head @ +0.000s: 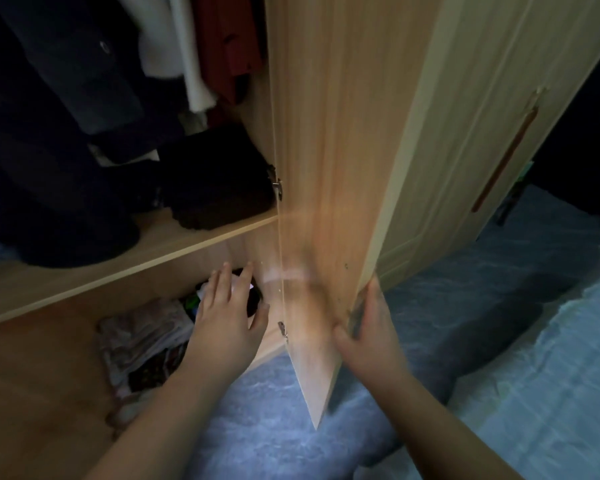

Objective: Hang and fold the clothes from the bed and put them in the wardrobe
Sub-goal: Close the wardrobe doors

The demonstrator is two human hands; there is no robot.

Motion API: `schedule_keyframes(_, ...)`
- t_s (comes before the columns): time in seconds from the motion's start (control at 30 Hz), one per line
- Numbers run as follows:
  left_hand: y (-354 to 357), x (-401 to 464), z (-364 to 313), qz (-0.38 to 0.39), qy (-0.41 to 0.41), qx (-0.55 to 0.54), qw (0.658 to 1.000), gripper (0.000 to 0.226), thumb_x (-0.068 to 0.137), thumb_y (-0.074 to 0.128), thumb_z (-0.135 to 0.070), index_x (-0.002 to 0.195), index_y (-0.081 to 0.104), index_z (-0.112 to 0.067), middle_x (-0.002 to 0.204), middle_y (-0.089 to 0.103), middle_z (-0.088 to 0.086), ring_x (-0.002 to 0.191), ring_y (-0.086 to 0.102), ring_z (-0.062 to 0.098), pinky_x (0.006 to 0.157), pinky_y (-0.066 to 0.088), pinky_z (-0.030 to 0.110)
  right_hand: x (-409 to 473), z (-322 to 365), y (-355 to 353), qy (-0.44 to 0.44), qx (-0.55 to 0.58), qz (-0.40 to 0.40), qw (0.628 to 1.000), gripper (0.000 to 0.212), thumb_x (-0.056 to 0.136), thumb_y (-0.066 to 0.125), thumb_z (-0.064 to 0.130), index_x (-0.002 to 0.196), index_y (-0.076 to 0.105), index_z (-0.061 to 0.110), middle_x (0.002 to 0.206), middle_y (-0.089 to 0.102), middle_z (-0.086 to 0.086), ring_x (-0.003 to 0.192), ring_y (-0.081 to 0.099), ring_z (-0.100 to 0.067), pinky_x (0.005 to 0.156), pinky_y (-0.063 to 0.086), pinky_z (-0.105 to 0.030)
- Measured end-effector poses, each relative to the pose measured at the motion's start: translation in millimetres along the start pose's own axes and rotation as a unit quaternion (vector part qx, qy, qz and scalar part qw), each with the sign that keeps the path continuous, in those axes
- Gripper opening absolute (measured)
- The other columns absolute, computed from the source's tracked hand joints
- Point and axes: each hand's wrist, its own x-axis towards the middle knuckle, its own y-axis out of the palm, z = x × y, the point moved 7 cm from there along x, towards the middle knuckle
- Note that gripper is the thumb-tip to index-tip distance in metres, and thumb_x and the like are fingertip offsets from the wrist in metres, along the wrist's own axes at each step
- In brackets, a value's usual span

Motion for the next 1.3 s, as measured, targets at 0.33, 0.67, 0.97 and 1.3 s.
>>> schedule_keyframes(0.33,-69,-3,134,-0.013,-0.042,-0.020,0.999,0.070,0.096,0.055,-0.038,0.156,0.023,-0.021,0.165,0.019,0.008,0.153,0.010,0.025,0.124,0.013,0.040,-23,138,188,-0.151,-0.036,0.120,0.981,0.098,0.085,0.055,0.021,0.155,-0.008,0.047,0.161,0.006,0.005,0.145,0.031,-0.023,0.112,0.040,-0.034)
schedule_keyframes(0.67,-131,3,239,-0.069,-0.172,-0.050,0.981,0.073,0.098,0.053,-0.031,0.157,0.012,-0.028,0.164,0.017,0.009,0.152,0.008,0.025,0.122,0.015,0.040,53,201,310,-0.201,-0.087,0.171,0.961,0.107,0.087,0.057,0.011,0.153,-0.020,0.045,0.160,0.008,-0.006,0.100,0.062,-0.029,0.082,0.055,-0.034)
schedule_keyframes(0.97,-136,24,249,-0.129,-0.244,-0.034,0.960,0.072,0.098,0.052,-0.028,0.156,0.010,-0.032,0.165,0.015,0.004,0.152,0.007,0.022,0.124,0.015,0.040,106,213,337,-0.271,-0.119,0.226,0.928,0.102,0.090,0.056,0.012,0.157,-0.018,0.033,0.157,0.013,-0.005,0.092,0.059,-0.017,0.073,0.050,-0.023)
schedule_keyframes(1.3,-121,16,250,-0.141,-0.319,-0.011,0.937,0.073,0.098,0.051,-0.026,0.157,0.009,-0.031,0.165,0.013,0.004,0.153,0.003,0.022,0.124,0.013,0.043,138,213,349,-0.332,-0.154,0.235,0.901,0.106,0.086,0.061,0.019,0.158,-0.016,0.028,0.157,0.026,-0.007,0.094,0.059,-0.020,0.077,0.053,-0.033)
